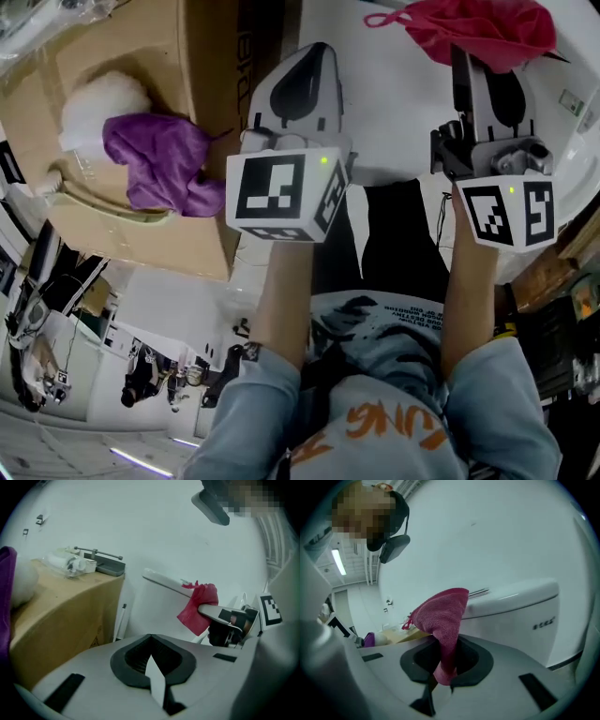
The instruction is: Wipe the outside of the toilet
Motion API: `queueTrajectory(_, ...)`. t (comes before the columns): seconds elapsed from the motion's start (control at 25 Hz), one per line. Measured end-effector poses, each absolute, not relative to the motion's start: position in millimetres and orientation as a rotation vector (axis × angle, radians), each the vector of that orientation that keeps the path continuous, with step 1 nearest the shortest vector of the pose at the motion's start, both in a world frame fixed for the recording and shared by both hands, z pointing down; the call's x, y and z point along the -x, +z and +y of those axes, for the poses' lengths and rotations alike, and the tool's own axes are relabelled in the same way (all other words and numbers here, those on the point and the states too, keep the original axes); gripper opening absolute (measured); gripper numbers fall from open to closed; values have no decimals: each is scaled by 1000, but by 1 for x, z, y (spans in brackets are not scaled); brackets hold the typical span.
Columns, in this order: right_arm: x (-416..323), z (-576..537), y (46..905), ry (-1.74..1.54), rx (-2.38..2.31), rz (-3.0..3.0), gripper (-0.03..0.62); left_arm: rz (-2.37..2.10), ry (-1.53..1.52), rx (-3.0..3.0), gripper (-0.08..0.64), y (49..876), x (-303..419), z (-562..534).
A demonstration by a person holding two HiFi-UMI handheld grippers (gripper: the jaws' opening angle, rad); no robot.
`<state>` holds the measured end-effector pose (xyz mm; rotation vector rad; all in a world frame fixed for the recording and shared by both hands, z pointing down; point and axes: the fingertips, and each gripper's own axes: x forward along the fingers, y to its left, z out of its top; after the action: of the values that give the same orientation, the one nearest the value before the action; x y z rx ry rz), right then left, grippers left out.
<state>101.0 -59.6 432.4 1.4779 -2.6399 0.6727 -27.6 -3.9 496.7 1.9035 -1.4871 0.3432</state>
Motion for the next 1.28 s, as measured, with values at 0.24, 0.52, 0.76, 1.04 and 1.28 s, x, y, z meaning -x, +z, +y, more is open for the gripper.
queueTrajectory(0.24,-12,-60,454,712,-1310,-2695,69,-1500,359,-1890,20,506,72,2)
queueTrajectory(0.52,45,-64,487,675,-1166,-2674,69,-1440,376,-1909,20,524,84,-2)
queueTrajectory(0.76,61,-75,523,614,-1085,-2607,69,-1393,389,-1889,20,549,87,-8)
queueTrajectory(1.04,65,-84,562,636,-1034,-2531,69,-1371,393,-1876,20,573,80,-22)
queueTrajectory(1.28,58,-96,586,680,-1035,-2492,67,-1422,406,-1809,20,592,86,-28)
